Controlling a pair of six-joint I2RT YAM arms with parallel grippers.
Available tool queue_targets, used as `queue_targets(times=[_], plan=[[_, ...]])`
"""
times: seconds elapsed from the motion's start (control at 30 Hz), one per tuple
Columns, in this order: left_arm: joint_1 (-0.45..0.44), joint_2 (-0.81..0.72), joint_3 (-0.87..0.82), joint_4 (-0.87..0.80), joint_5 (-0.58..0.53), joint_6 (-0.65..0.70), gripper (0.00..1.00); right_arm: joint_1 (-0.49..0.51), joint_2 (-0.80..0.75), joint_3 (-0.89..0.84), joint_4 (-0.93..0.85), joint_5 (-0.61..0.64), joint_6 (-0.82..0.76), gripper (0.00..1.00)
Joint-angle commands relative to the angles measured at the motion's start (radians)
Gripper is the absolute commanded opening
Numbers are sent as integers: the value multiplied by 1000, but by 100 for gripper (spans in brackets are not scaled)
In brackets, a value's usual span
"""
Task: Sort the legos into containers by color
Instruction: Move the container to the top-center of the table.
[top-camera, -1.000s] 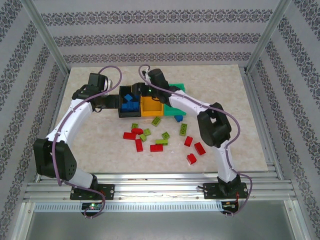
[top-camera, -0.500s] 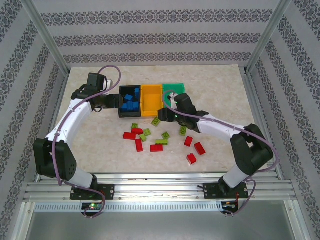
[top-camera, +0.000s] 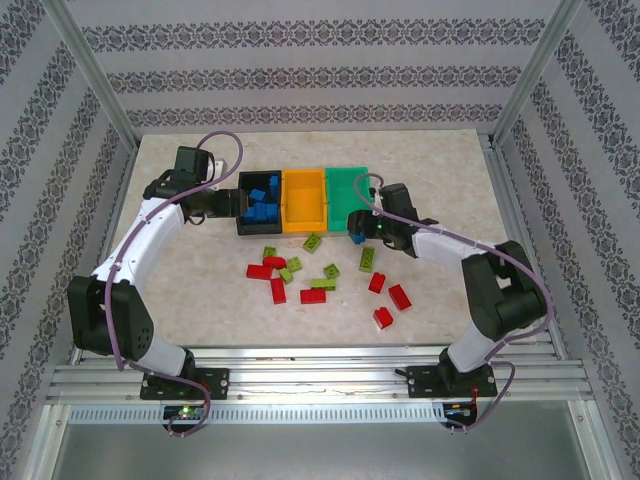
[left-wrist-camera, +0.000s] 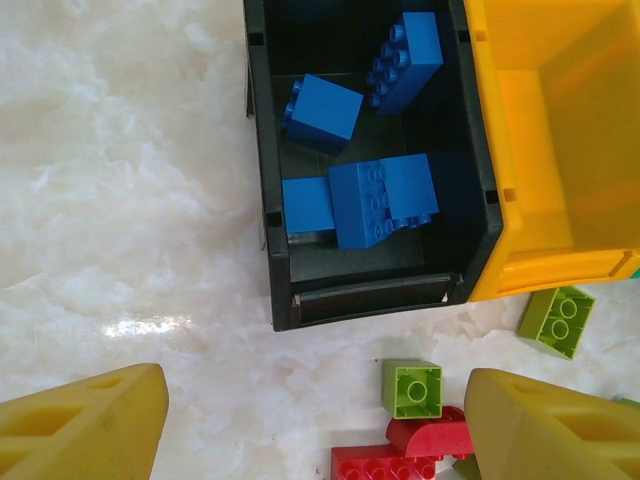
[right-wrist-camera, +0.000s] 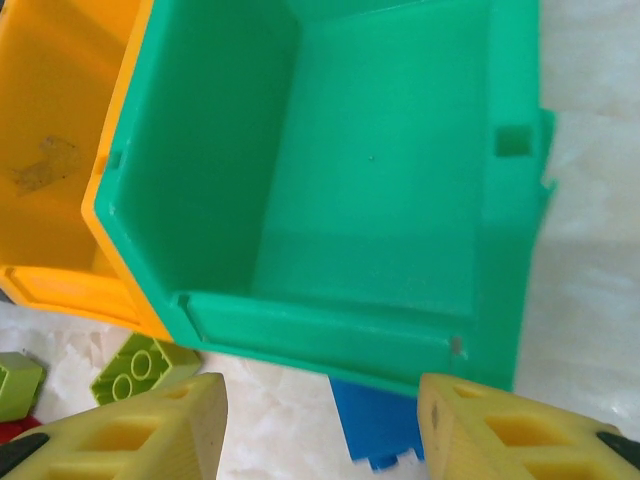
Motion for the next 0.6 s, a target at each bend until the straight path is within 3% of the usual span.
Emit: queue_targets(times=[0.0,0.2,0.37,0.57], plan=[[13,10,-8,21,22,-4,78,-3,81,76,23,-32,-13,54],[12,18,-8,25,38,-10,78,-13,166,177,10,-25,-29,54],[12,17,-6,24,43,-10,78,1,152,168,-7,-54,-48,54],[12,2,-7,28,44,-10,78,44,63,87,-92,94,-162,54]])
